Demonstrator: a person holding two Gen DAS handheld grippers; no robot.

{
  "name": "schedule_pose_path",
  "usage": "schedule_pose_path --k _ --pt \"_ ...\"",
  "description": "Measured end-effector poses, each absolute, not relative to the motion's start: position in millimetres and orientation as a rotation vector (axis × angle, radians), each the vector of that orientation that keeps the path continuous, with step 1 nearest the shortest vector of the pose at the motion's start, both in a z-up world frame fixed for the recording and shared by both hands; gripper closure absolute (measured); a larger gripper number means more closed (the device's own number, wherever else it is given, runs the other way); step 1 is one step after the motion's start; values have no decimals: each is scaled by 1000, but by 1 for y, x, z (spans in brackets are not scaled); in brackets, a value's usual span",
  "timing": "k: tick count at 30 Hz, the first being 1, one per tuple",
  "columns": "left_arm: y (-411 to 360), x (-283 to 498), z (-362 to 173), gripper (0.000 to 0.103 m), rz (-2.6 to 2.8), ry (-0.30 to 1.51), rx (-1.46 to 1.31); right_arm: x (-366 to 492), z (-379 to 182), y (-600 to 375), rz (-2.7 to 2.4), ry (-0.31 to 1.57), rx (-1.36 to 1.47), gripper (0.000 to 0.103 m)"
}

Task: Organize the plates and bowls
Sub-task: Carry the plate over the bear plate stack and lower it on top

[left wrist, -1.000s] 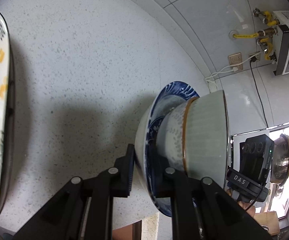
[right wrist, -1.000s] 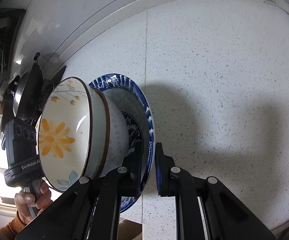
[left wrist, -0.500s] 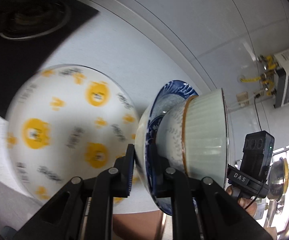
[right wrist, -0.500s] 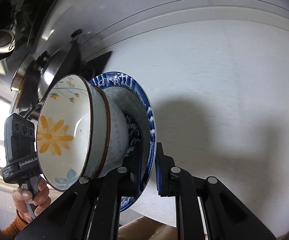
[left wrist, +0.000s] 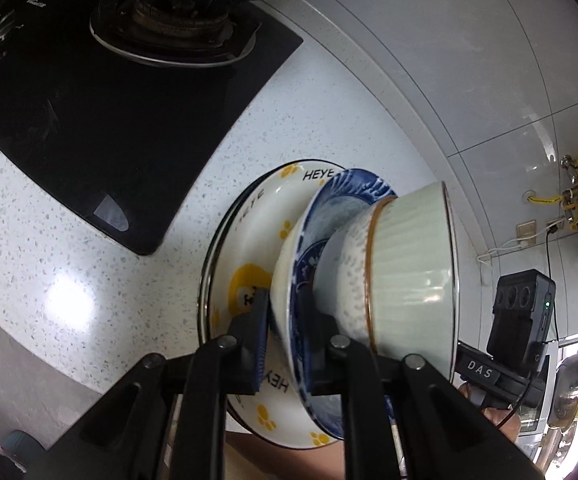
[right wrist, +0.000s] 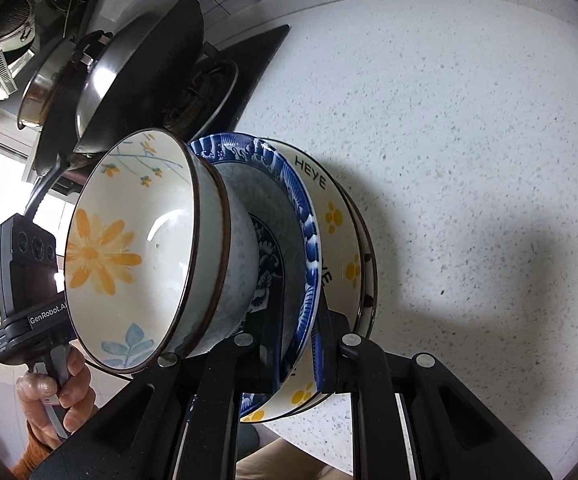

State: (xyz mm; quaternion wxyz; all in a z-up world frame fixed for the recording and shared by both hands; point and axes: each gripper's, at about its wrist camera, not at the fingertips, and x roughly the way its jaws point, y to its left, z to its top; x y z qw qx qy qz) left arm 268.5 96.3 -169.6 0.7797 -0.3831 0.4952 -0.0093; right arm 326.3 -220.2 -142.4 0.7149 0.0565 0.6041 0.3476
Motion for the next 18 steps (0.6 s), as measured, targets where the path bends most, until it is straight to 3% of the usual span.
schedule_pose_path --k 18 --pt "89 288 -164 91 -32 1036 -751 320 -140 -201 734 1307 128 90"
